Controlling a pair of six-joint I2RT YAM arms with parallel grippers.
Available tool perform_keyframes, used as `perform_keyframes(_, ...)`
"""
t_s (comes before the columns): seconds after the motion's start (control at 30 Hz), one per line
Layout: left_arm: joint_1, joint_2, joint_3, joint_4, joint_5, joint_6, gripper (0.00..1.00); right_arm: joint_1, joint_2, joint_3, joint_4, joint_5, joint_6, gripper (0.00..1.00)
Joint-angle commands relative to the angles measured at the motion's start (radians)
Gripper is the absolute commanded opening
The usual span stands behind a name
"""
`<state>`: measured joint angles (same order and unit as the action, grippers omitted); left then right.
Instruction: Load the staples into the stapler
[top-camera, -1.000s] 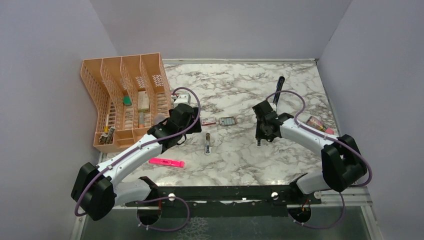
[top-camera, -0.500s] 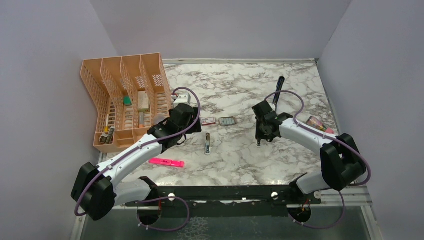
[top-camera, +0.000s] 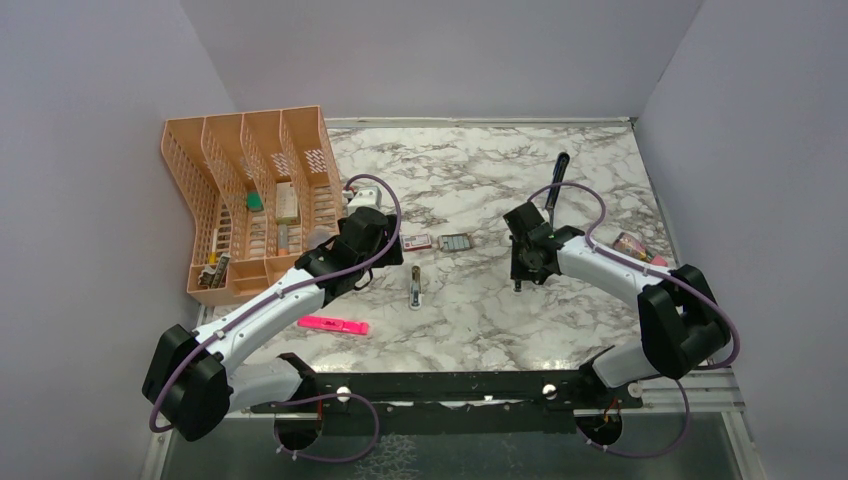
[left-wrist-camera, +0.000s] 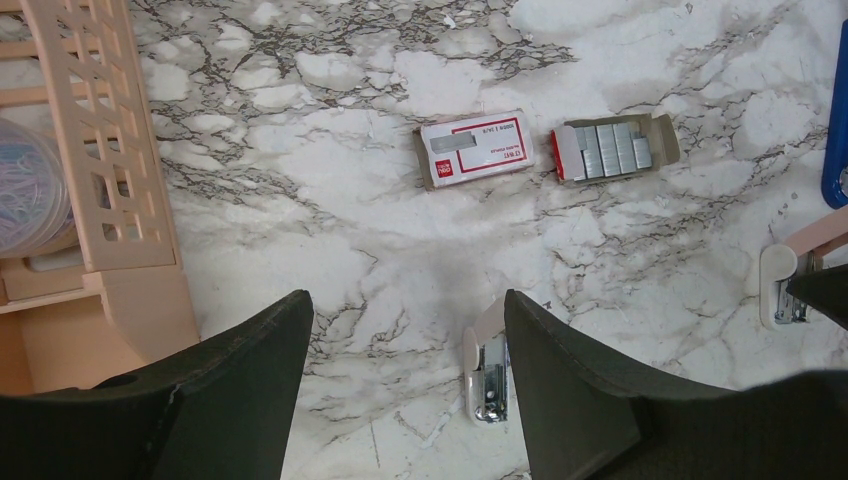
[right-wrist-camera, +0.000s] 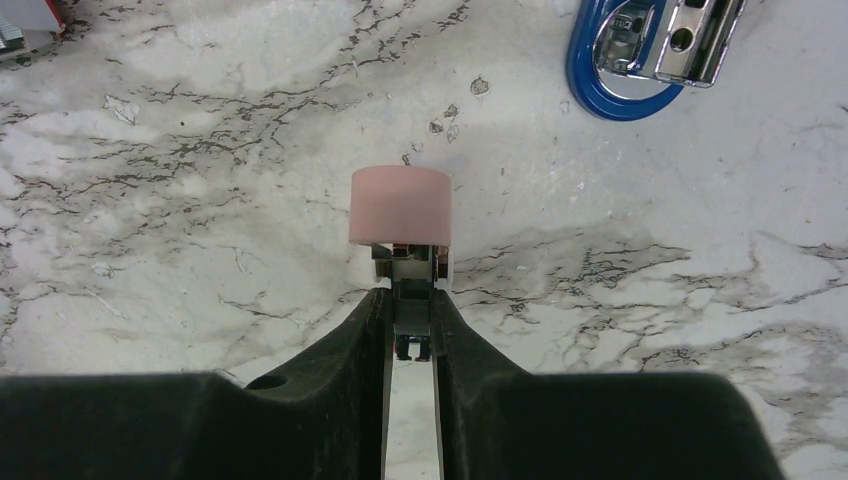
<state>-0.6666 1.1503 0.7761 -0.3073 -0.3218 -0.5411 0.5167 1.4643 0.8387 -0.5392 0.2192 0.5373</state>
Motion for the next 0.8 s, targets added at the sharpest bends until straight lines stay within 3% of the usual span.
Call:
perform_keyframes(0.0, 0.005, 0.005, 0.006, 0.021, 0.018, 0.003, 0.71, -0.002, 0.019, -0.011, 0.016, -0.019, -0.009, 0.23)
perform_keyframes(0.23, 0.005, 0.006, 0.006, 0.021, 0.018, 0.003, 0.71, -0.003, 0.013, -0.008, -0.001, -0.043, -0.005, 0.28)
perform_keyframes(0.43, 0.005, 0.003, 0.006, 0.021, 0.020, 0.003, 0.71, -0.002, 0.001, 0.021, -0.028, -0.043, 0.001, 0.39)
perform_keyframes(0.77, 0.004, 0.006, 0.005, 0.020, 0.016, 0.003, 0.71, -0.003, -0.021, 0.057, -0.044, -0.009, -0.008, 0.35)
